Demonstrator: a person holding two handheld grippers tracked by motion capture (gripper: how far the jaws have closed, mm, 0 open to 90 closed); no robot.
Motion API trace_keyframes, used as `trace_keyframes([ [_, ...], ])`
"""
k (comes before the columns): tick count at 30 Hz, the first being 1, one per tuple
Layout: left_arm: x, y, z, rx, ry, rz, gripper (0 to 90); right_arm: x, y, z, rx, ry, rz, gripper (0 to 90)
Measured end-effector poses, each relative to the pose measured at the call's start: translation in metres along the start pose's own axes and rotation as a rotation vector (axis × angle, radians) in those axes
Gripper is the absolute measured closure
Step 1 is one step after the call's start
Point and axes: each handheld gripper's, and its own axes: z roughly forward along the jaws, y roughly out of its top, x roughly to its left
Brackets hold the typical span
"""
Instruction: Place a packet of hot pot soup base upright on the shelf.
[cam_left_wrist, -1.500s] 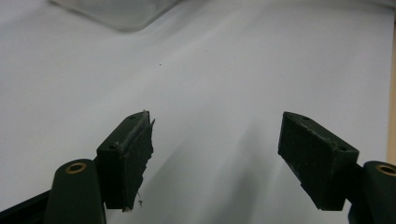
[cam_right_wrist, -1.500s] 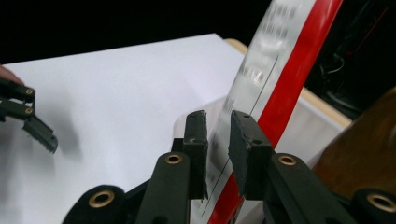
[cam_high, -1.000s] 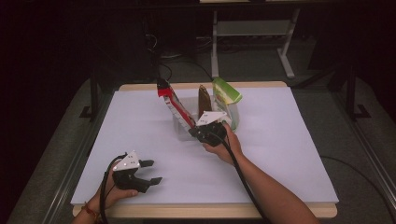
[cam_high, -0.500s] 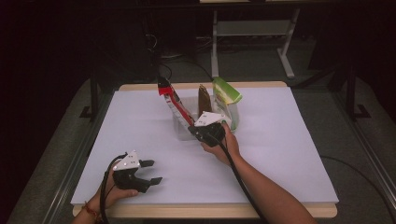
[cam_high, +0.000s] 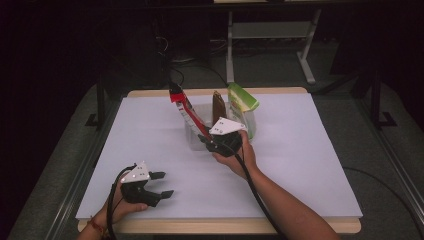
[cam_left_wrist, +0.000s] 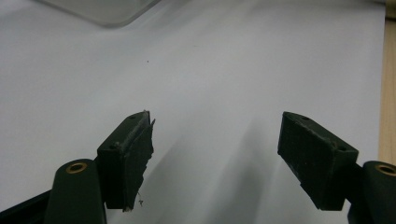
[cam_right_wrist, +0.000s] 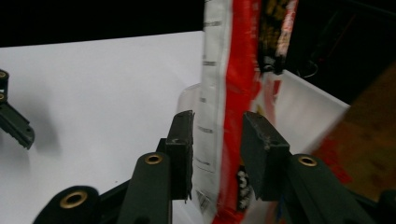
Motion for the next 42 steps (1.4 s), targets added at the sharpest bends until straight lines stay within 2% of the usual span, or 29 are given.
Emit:
trace_keyframes([
  [1, 0.0, 0.0, 0.0, 0.0, 0.0, 0.0, 25.9, -0.001, -0.001, -0.003, -0.008, 0.002, 0.002, 64.5],
  [2, 0.0, 0.0, 0.0, 0.0, -0.002, -0.001, 25.9, -0.002, -0.002, -0.003, 0.006, 0.006, -0.01, 63.8],
  [5, 0.001, 0.0, 0.001, 0.007, -0.008, -0.002, 25.9, -0.005, -0.008, 0.006, 0.103, 0.033, -0.005, 61.8],
  [6, 0.001, 0.0, 0.001, 0.009, -0.008, 0.001, 25.9, -0.005, -0.008, 0.006, 0.103, 0.033, -0.005, 61.8],
  [7, 0.0, 0.0, 0.001, 0.012, -0.008, 0.004, 26.0, -0.006, -0.012, 0.009, 0.134, 0.032, 0.002, 64.9],
  [8, 0.0, 0.0, 0.001, 0.014, -0.008, 0.004, 26.0, -0.008, -0.016, 0.012, 0.139, 0.02, 0.002, 69.5],
  [11, 0.0, 0.0, 0.002, 0.021, -0.014, 0.007, 26.1, -0.015, -0.02, 0.013, 0.137, 0.036, 0.003, 74.8],
  [13, 0.0, 0.001, 0.003, 0.027, -0.017, 0.009, 26.1, -0.014, -0.02, 0.015, 0.153, 0.036, -0.047, 77.7],
  [18, 0.0, 0.001, 0.002, 0.025, -0.019, 0.011, 26.2, -0.012, -0.019, 0.017, 0.152, 0.023, -0.1, 84.2],
  [20, 0.0, 0.0, 0.003, 0.025, -0.021, 0.006, 26.2, -0.011, -0.019, 0.017, 0.143, 0.02, -0.089, 85.8],
  [23, 0.001, 0.0, 0.003, 0.025, -0.026, 0.003, 26.2, -0.01, -0.017, 0.017, 0.138, 0.008, -0.103, 86.2],
  [27, 0.001, 0.001, 0.003, 0.027, -0.027, 0.005, 26.2, -0.012, -0.014, 0.02, 0.142, 0.005, -0.096, 86.3],
  [32, 0.0, 0.001, 0.003, 0.03, -0.03, 0.011, 26.2, -0.012, -0.017, 0.024, 0.151, 0.029, -0.067, 86.6],
  [36, -0.001, 0.001, 0.003, 0.033, -0.028, 0.015, 26.2, -0.012, -0.016, 0.025, 0.178, 0.027, -0.077, 87.1],
  [37, -0.001, 0.001, 0.004, 0.033, -0.029, 0.016, 26.2, -0.011, -0.017, 0.028, 0.202, 0.012, -0.092, 87.6],
  [40, -0.001, 0.001, 0.004, 0.032, -0.031, 0.011, 26.2, -0.01, -0.017, 0.028, 0.2, 0.006, -0.102, 87.5],
  [42, 0.0, 0.001, 0.003, 0.031, -0.036, 0.006, 26.2, -0.014, -0.018, 0.027, 0.194, 0.031, -0.066, 87.5],
])
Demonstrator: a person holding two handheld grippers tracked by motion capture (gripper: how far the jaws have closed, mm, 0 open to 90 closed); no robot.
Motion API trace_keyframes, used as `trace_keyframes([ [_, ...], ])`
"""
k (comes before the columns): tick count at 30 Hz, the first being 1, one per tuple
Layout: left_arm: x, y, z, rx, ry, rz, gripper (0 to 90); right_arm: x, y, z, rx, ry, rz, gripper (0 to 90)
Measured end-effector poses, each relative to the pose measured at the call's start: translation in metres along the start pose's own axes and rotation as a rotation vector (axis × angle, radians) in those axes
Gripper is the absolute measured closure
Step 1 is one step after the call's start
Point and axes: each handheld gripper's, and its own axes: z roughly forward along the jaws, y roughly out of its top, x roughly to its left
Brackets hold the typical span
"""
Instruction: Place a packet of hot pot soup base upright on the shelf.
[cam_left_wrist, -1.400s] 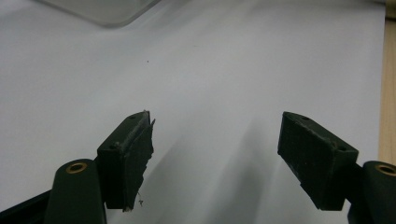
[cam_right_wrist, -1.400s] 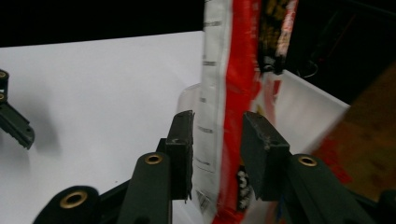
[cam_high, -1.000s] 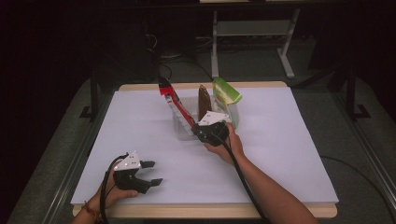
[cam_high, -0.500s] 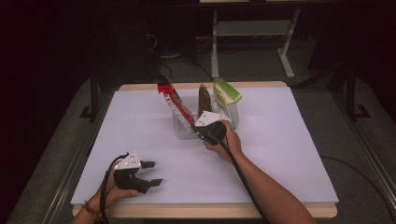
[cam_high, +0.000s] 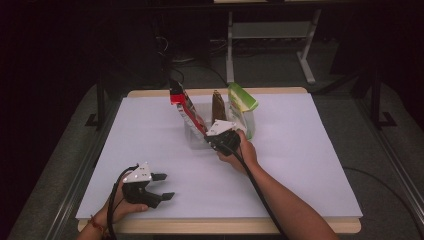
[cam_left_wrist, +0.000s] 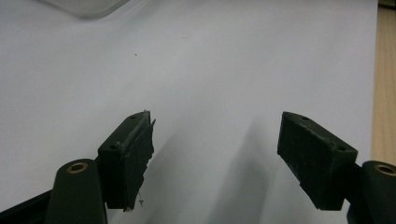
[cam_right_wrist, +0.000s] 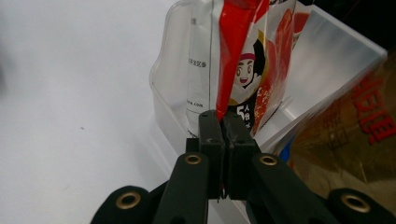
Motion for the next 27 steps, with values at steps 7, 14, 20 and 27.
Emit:
trace_keyframes([
  [7, 0.001, 0.0, -0.001, -0.003, 0.006, -0.003, 26.2, -0.002, 0.002, -0.026, -0.068, 0.027, 0.023, 79.8],
  [14, -0.001, 0.002, -0.003, -0.012, 0.025, 0.013, 26.2, -0.004, -0.009, -0.071, -0.098, 0.055, 0.02, 76.7],
  [20, 0.0, 0.003, -0.013, -0.053, 0.09, 0.003, 26.0, -0.009, -0.028, -0.103, -0.1, 0.023, -0.011, 72.6],
  [27, 0.004, 0.005, -0.029, -0.118, 0.198, -0.003, 24.2, -0.017, -0.05, -0.131, -0.095, -0.022, -0.012, 69.8],
])
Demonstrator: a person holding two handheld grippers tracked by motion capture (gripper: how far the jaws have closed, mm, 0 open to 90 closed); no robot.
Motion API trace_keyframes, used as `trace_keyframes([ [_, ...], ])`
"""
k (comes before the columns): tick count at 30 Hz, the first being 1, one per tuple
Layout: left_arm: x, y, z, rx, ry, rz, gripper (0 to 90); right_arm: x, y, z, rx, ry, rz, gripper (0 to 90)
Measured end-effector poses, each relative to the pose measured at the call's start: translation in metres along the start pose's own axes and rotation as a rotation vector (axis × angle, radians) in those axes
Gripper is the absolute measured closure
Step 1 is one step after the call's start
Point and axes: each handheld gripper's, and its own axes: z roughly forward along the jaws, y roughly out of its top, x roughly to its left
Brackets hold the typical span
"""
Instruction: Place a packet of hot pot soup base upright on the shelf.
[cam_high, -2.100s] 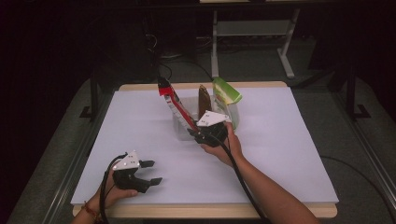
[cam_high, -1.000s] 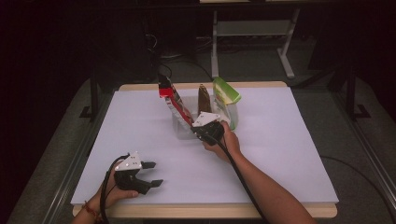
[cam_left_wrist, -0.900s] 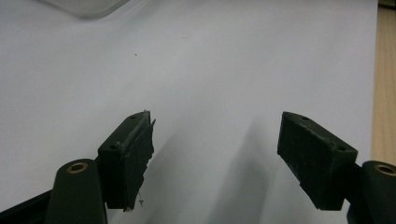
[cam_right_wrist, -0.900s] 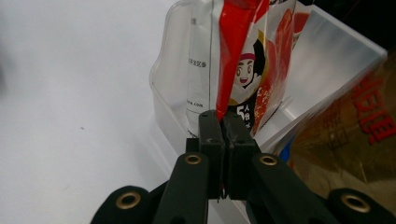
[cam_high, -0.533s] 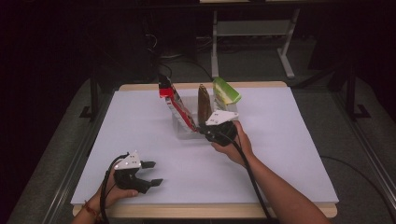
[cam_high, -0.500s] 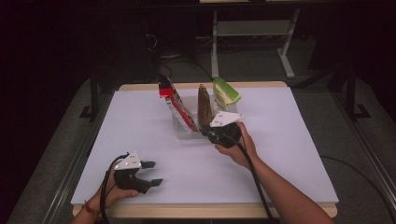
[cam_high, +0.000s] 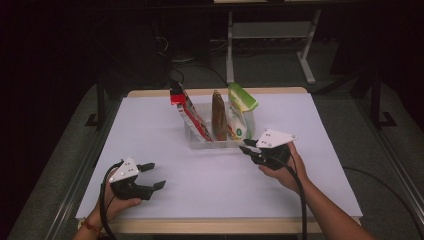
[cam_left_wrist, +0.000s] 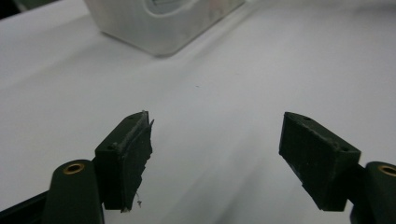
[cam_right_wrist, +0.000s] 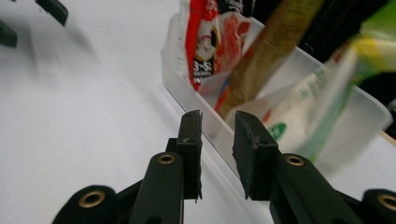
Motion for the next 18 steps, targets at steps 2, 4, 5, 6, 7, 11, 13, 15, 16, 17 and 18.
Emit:
trace_keyframes([
  [2, 0.001, 0.0, -0.003, -0.006, 0.024, 0.011, 24.1, -0.001, -0.005, -0.006, -0.006, -0.009, 0.006, 69.7],
  [4, 0.002, 0.001, -0.005, -0.016, 0.039, 0.012, 24.1, -0.002, -0.007, -0.008, 0.001, -0.018, -0.001, 69.1],
  [5, 0.002, 0.001, -0.006, -0.017, 0.047, 0.019, 24.1, -0.002, -0.009, -0.01, 0.006, -0.026, -0.001, 68.6],
  [6, 0.002, 0.002, -0.006, -0.021, 0.052, 0.023, 24.1, -0.004, -0.012, -0.012, 0.007, -0.033, 0.0, 68.4],
  [7, 0.002, 0.002, -0.007, -0.02, 0.058, 0.03, 24.1, -0.006, -0.017, -0.016, 0.015, -0.043, 0.012, 66.3],
  [11, 0.004, 0.002, -0.008, -0.021, 0.073, 0.033, 24.1, -0.009, -0.024, -0.022, 0.025, -0.065, 0.016, 63.5],
  [13, 0.004, 0.002, -0.008, -0.015, 0.087, 0.037, 24.1, -0.01, -0.029, -0.025, 0.027, -0.077, 0.015, 61.3],
  [15, 0.005, 0.001, -0.009, -0.015, 0.094, 0.038, 24.1, -0.011, -0.033, -0.027, 0.035, -0.091, 0.012, 60.0],
  [16, 0.006, 0.001, -0.009, -0.016, 0.101, 0.037, 24.1, -0.011, -0.036, -0.028, 0.036, -0.093, 0.011, 58.9],
  [17, 0.006, 0.001, -0.01, -0.017, 0.103, 0.037, 24.1, -0.013, -0.041, -0.031, 0.045, -0.101, 0.01, 57.4],
  [18, 0.007, 0.0, -0.01, -0.017, 0.114, 0.035, 24.1, -0.013, -0.043, -0.032, 0.046, -0.109, 0.015, 56.3],
])
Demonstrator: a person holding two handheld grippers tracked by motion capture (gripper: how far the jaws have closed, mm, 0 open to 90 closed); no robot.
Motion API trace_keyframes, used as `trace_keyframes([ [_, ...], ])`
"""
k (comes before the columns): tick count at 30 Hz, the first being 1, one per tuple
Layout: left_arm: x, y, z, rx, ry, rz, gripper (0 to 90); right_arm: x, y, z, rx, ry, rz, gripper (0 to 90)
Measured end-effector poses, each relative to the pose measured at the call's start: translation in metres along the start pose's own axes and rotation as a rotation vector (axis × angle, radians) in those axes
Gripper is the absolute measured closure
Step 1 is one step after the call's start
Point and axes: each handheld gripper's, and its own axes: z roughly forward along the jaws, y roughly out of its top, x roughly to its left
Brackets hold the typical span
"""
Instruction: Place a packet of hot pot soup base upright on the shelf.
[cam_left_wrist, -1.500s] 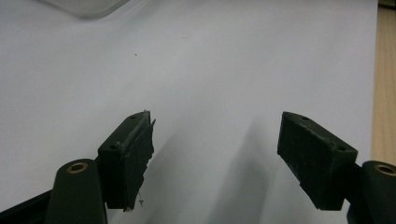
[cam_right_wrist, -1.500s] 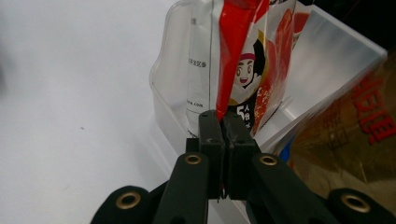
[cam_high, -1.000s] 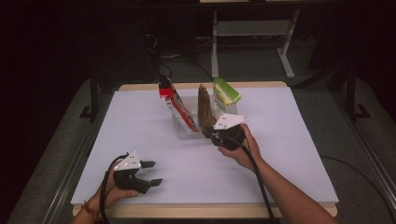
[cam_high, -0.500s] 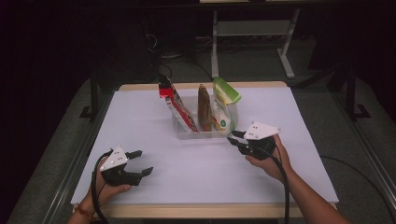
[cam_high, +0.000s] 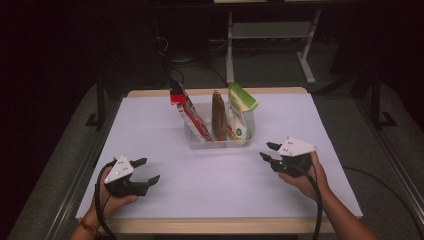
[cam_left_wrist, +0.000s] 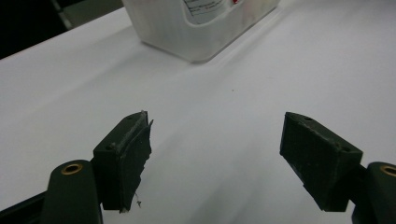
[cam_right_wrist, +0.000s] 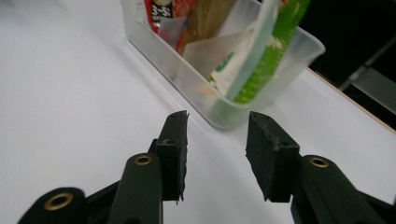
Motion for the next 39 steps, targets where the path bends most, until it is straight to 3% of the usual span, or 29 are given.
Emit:
trace_keyframes([
  [7, 0.003, -0.001, -0.001, 0.003, 0.016, 0.002, 24.1, -0.004, -0.012, -0.01, -0.003, -0.039, 0.004, 52.5],
  [19, 0.007, -0.005, 0.0, 0.023, 0.035, 0.001, 23.7, -0.016, -0.043, -0.031, -0.002, -0.114, 0.069, 41.1],
  [22, 0.008, -0.006, 0.0, 0.03, 0.041, 0.003, 23.3, -0.02, -0.054, -0.038, 0.003, -0.146, 0.098, 32.1],
  [29, 0.01, -0.008, 0.001, 0.038, 0.052, 0.008, 23.0, -0.023, -0.069, -0.047, -0.001, -0.173, 0.137, 24.6],
  [30, 0.011, -0.008, 0.0, 0.037, 0.055, 0.005, 22.8, -0.024, -0.074, -0.051, -0.012, -0.175, 0.16, 21.9],
  [39, 0.012, -0.009, -0.002, 0.011, 0.062, 0.001, 20.5, -0.023, -0.091, -0.061, -0.037, -0.213, 0.221, 19.5],
])
